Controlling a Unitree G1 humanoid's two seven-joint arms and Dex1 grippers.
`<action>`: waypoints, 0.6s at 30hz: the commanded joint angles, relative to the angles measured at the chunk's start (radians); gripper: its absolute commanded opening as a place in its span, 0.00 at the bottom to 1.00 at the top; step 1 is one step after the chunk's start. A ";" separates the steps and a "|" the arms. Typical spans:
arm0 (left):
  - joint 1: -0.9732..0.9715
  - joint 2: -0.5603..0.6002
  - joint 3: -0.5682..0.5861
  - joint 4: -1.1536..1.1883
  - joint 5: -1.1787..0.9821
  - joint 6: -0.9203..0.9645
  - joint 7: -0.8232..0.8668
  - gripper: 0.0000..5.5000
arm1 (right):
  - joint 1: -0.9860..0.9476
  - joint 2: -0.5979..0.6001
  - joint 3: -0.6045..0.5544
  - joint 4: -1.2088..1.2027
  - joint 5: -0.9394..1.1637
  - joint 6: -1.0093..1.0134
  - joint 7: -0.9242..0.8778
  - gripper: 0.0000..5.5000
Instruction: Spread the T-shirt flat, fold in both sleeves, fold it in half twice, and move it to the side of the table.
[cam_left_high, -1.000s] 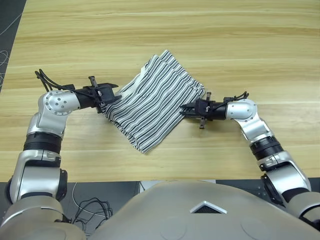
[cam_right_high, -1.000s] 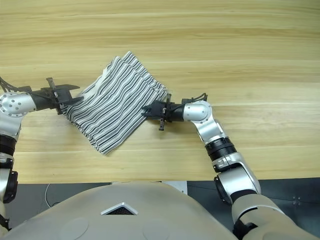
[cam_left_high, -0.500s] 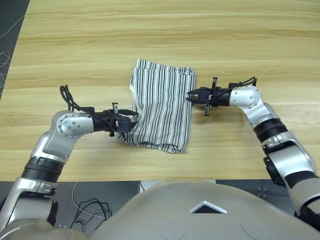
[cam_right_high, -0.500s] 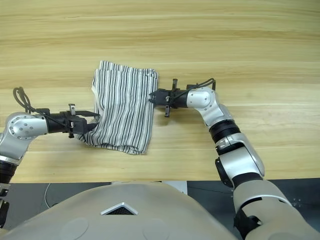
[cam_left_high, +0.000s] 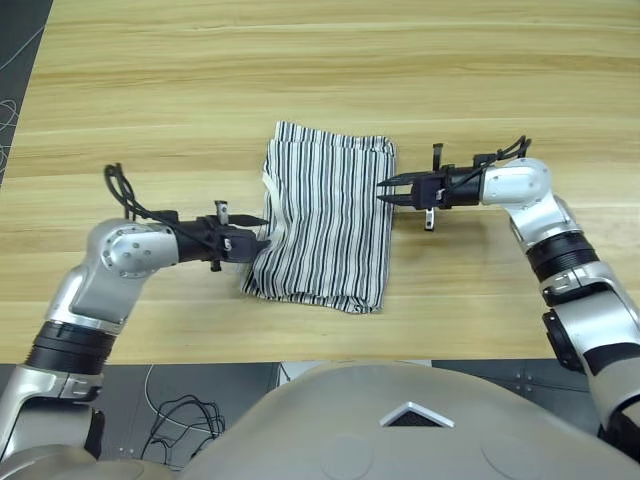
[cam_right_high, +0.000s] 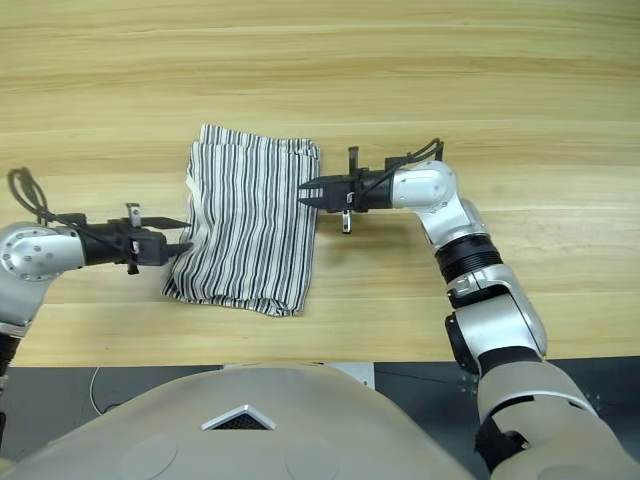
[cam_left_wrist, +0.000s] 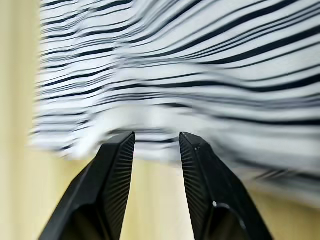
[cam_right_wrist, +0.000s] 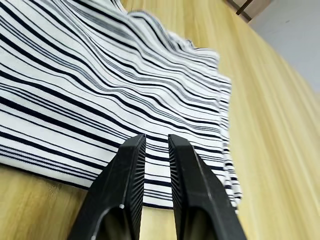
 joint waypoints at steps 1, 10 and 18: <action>0.000 0.030 0.084 -0.109 -0.087 0.051 -0.011 0.30 | 0.024 -0.059 -0.034 -0.112 0.074 0.048 0.065 0.15; 0.161 0.105 0.223 -0.077 -0.059 -0.192 0.011 0.34 | 0.272 -0.282 -0.029 -0.374 0.111 0.035 0.230 0.19; 0.170 0.264 0.262 0.227 0.272 -0.682 0.180 0.60 | 0.413 -0.352 -0.009 -0.430 0.061 -0.146 0.202 0.48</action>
